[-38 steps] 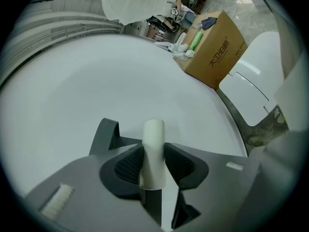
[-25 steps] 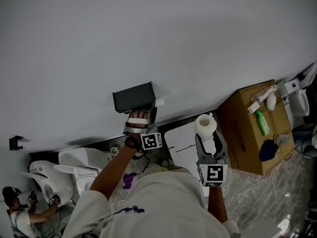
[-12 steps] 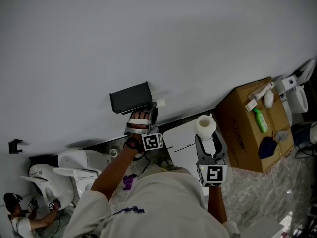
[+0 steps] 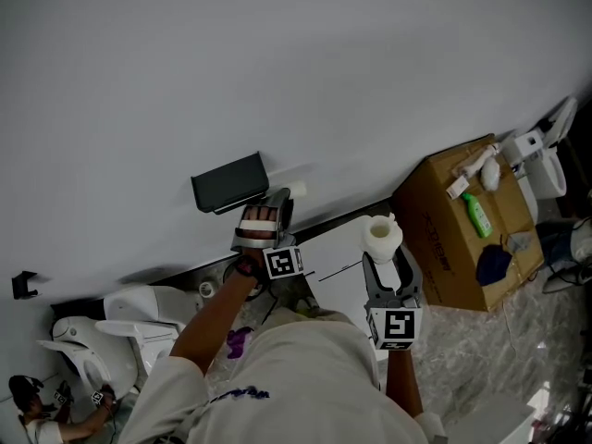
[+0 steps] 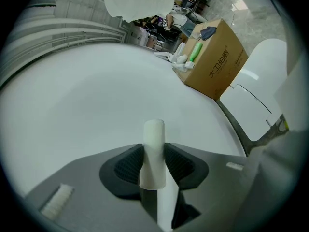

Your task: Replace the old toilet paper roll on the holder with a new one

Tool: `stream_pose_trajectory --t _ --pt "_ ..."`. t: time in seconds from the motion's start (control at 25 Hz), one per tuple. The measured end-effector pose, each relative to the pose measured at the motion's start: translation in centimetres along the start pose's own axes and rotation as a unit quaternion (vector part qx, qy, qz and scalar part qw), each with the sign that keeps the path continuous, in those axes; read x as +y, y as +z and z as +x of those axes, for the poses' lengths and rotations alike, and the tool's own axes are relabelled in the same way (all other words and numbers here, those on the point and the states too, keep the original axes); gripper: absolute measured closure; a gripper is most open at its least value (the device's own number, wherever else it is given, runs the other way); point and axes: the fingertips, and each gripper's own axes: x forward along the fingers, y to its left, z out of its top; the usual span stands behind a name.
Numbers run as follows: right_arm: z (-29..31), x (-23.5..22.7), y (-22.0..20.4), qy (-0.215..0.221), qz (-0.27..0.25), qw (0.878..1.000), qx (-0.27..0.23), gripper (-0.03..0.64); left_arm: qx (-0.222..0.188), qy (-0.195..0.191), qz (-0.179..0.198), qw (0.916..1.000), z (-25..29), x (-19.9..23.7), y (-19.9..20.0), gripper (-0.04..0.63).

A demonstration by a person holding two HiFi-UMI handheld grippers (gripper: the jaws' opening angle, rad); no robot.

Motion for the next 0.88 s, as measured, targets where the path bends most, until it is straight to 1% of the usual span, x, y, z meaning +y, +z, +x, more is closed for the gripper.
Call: stream_pose_trajectory --t 0.08,0.16,0.24,0.4,0.52,0.6,0.64,0.76,0.88 --pt "-0.5 -0.5 -0.2 -0.007 0.001 1.0 0.003 0.351 -0.006 -0.003 0.0 1.0 -0.1 -0.1 0.6 0.449" --pt "-1.0 -0.9 -0.6 -0.014 0.002 1.0 0.007 0.351 -0.012 0.003 0.0 0.9999 -0.3 0.2 1.2 0.449" --pt "-1.3 -1.3 -0.9 -0.019 0.001 1.0 0.01 0.351 -0.017 0.011 -0.012 0.9997 -0.8 0.6 1.5 0.449" --pt "-1.5 -1.6 -0.8 -0.02 0.003 1.0 0.003 0.351 -0.021 0.02 -0.05 0.9983 -1.9 1.1 1.3 0.448" --pt "-1.1 -1.6 -1.0 -0.015 0.004 1.0 0.001 0.351 -0.027 0.027 -0.104 0.9939 -3.0 1.8 0.9 0.446" --pt "-0.4 -1.6 -1.3 -0.013 0.003 1.0 -0.001 0.351 -0.036 0.029 -0.156 0.9867 -3.3 2.6 0.7 0.446" --pt "0.0 -1.5 -1.4 -0.011 0.002 1.0 -0.001 0.351 -0.039 0.028 -0.186 0.9813 -3.5 3.0 0.5 0.446" --pt "1.3 -0.8 -1.8 0.003 -0.001 1.0 0.001 0.353 -0.042 0.032 -0.271 0.9613 -5.0 4.0 -0.2 0.446" --pt "2.8 0.3 -1.4 0.023 -0.009 1.0 -0.003 0.353 -0.064 0.032 -0.33 0.9412 -6.8 5.3 -0.3 0.446"
